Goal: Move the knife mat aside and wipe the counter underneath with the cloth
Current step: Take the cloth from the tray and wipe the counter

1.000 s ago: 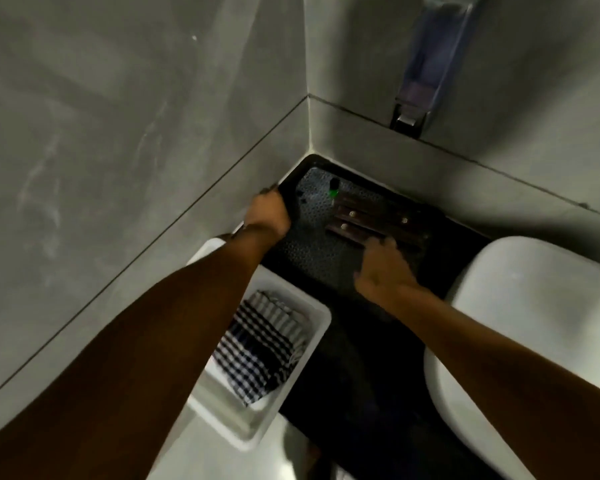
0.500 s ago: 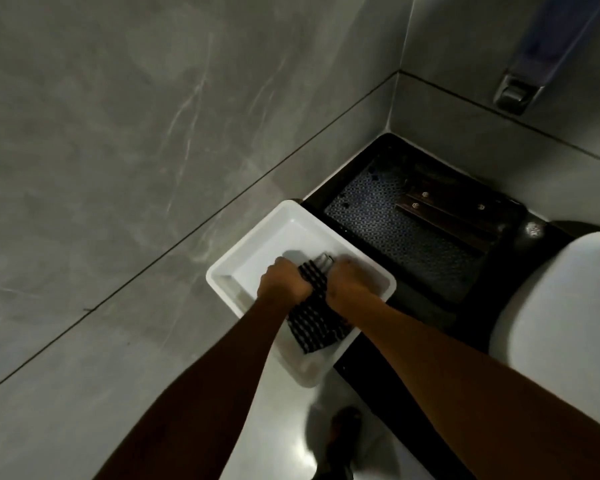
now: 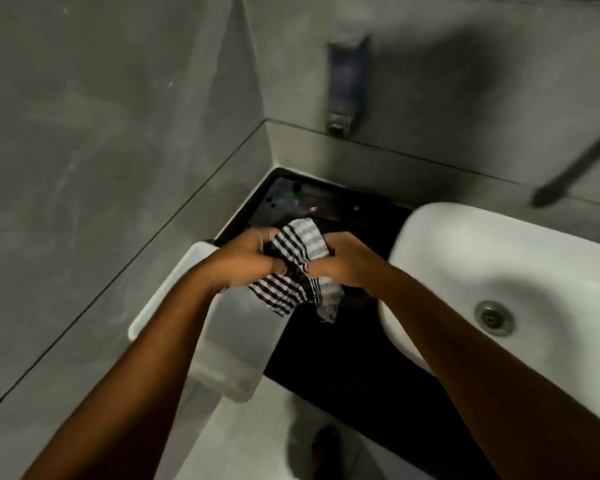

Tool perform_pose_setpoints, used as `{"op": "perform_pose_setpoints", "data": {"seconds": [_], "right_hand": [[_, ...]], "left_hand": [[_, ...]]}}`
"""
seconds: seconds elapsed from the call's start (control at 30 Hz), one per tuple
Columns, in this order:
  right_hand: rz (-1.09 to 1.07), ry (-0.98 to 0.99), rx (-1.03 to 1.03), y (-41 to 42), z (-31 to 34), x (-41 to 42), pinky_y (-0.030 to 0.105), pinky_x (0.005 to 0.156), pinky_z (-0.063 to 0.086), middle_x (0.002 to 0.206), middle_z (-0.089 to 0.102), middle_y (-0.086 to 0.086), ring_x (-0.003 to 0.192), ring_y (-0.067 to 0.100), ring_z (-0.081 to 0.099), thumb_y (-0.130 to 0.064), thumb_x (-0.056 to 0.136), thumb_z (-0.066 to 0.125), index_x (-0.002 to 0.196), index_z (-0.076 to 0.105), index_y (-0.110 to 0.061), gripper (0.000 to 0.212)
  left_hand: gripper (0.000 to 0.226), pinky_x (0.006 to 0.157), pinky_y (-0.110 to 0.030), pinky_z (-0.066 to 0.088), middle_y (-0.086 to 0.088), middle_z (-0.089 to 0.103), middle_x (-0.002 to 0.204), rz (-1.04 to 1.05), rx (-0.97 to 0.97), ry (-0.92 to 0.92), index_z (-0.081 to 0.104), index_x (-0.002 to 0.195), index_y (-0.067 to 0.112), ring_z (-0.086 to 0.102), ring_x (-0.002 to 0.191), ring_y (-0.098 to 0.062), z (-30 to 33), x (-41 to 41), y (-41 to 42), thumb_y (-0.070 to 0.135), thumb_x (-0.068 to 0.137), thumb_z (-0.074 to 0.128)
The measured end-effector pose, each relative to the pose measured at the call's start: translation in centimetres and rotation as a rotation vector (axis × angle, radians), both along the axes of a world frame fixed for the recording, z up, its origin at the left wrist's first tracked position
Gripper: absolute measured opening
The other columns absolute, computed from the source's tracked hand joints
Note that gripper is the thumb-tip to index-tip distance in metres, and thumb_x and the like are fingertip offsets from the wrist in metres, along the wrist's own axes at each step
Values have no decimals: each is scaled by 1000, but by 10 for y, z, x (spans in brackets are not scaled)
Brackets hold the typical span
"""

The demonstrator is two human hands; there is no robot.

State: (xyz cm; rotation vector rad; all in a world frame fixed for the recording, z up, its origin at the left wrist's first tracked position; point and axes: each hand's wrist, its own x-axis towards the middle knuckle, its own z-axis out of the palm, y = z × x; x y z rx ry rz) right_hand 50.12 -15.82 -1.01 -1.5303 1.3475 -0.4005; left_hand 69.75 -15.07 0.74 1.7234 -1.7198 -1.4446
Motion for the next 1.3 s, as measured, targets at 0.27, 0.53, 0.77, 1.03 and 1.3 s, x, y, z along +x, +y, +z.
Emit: {"op": "perform_pose_setpoints", "data": {"seconds": [0.27,0.53,0.77,1.03,1.3], "right_hand": [[-305,-461,98,123,60,-264,28,71,61,90,77,9,84,22,73,14,77,64,93,76,-13,33],[-759,-808,-33,324,33,-476,34,76,61,92,78,12,87,24,75,11,64,67,92,78,-7,35],[-1192,-416,200,376,-63,-582,31,65,61,90,77,11,77,23,75,0,82,72,117,66,1,36],[-1040,757,95,367,-157,-583,49,106,38,141,49,18,127,38,46,-34,86,57,135,49,-14,54],[-610,972,-168,363,-225,-571,47,119,15,159,29,13,146,33,26,-51,96,33,150,32,-30,59]], "left_hand": [[43,83,-30,57,-16,70,107,-569,-51,233,65,106,16,69,90,-14,88,-240,31,5,65,73],[39,90,-36,57,-9,72,110,-950,335,360,67,109,16,69,104,-24,48,-506,140,-6,77,71],[50,74,-26,54,-7,64,118,-945,-140,-173,59,129,16,65,99,-23,-54,-662,195,15,80,67],[53,119,-39,25,-16,37,152,-675,-404,-409,40,146,8,33,142,-32,-187,-656,204,16,94,45],[50,116,-47,31,-15,43,151,-608,-745,-432,49,140,2,36,143,-31,-229,-633,216,17,93,50]]}}
